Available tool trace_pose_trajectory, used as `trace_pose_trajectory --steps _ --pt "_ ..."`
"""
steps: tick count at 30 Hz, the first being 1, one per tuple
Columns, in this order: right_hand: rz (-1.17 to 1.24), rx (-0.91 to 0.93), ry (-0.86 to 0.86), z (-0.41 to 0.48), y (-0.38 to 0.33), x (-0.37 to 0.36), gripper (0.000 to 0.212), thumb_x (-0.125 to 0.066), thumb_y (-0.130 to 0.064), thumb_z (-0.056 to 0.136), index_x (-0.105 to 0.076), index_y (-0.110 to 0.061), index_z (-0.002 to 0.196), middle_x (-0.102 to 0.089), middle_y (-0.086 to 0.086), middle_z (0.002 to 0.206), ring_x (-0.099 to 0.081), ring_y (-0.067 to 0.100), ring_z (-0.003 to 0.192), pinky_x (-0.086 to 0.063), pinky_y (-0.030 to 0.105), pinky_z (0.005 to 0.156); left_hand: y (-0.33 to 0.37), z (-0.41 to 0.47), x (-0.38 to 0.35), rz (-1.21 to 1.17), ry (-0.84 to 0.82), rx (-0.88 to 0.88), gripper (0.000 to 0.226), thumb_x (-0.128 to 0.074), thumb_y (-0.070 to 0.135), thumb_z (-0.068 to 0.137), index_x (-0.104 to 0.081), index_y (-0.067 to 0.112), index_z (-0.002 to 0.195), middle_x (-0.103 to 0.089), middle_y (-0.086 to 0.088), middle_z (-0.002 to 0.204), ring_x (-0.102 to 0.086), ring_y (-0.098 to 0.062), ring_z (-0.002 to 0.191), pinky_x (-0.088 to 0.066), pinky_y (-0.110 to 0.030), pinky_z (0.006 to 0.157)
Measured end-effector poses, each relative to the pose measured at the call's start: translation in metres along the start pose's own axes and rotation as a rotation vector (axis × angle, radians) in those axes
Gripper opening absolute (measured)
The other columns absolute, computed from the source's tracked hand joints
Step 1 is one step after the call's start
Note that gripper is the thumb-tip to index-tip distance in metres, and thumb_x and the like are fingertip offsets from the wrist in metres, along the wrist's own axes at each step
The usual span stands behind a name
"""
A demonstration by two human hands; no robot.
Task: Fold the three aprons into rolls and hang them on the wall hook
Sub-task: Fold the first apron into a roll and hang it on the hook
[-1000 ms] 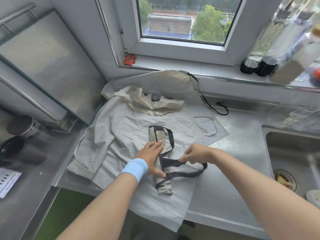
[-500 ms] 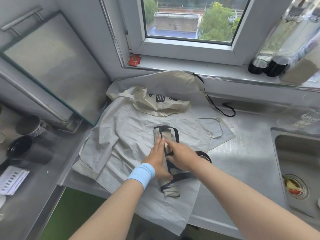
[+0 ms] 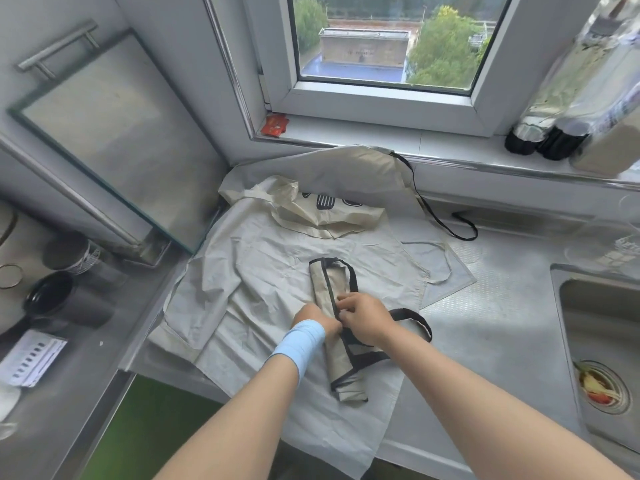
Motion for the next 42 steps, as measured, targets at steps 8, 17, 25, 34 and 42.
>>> trace_pose_trajectory --steps 8,17,25,34,42 --pt "0.292 -0.040 0.064 -0.009 -0.022 0.034 0.029 -0.056 -0.010 0.092 -0.070 -0.014 0.118 -0.065 -0.006 0.123 -0.060 0.008 0.111 -0.043 0.016 0.091 0.007 -0.006 0.007 -0.381 0.021 -0.145 0.041 -0.071 0.013 0.078 -0.060 0.008 0.117 -0.065 -0.005 0.105 -0.061 -0.021 0.090 -0.045 -0.024 0.077" --pt "-0.246 0.258 0.565 -0.027 -0.106 0.094 0.056 -0.063 -0.031 0.091 -0.039 -0.025 0.141 -0.041 0.009 0.133 -0.051 0.030 0.110 -0.047 0.040 0.085 0.049 -0.051 0.099 -0.385 -0.133 -0.395 0.027 -0.075 0.015 0.075 -0.069 0.011 0.101 -0.071 -0.008 0.096 -0.067 -0.025 0.089 -0.055 -0.038 0.089" --pt "0.301 -0.076 0.370 -0.021 -0.161 0.139 0.017 -0.068 -0.030 0.077 -0.070 -0.013 0.079 -0.067 0.001 0.074 -0.062 0.021 0.077 -0.054 0.038 0.072 0.063 -0.088 0.159 -0.547 -0.255 -0.472 0.033 -0.062 -0.004 0.087 -0.061 0.000 0.119 -0.065 -0.023 0.115 -0.063 -0.034 0.098 -0.049 -0.051 0.097" --pt "0.707 -0.064 0.363 -0.030 -0.210 0.157 0.014 -0.076 -0.018 0.083 -0.070 -0.013 0.094 -0.075 0.009 0.088 -0.065 0.020 0.075 -0.055 0.033 0.071 0.057 -0.110 0.183 -0.652 -0.437 -0.521 0.041 -0.072 0.015 0.085 -0.059 0.011 0.124 -0.069 -0.017 0.115 -0.067 -0.034 0.105 -0.056 -0.045 0.088" --pt "0.786 0.052 0.362 -0.032 -0.234 0.164 0.018 -0.076 -0.012 0.083 -0.071 -0.006 0.099 -0.075 0.010 0.093 -0.070 0.018 0.075 -0.058 0.031 0.072 0.061 -0.106 0.204 -0.591 -0.268 -0.609 0.049 -0.085 0.021 0.070 -0.063 0.016 0.114 -0.074 -0.008 0.103 -0.070 -0.027 0.097 -0.055 -0.045 0.090"
Point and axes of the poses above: each hand's wrist, its own z-axis towards the middle knuckle, its own x-axis out of the back of the hand, y = z × x, the point moved 1 cm from there along z, towards the middle knuckle
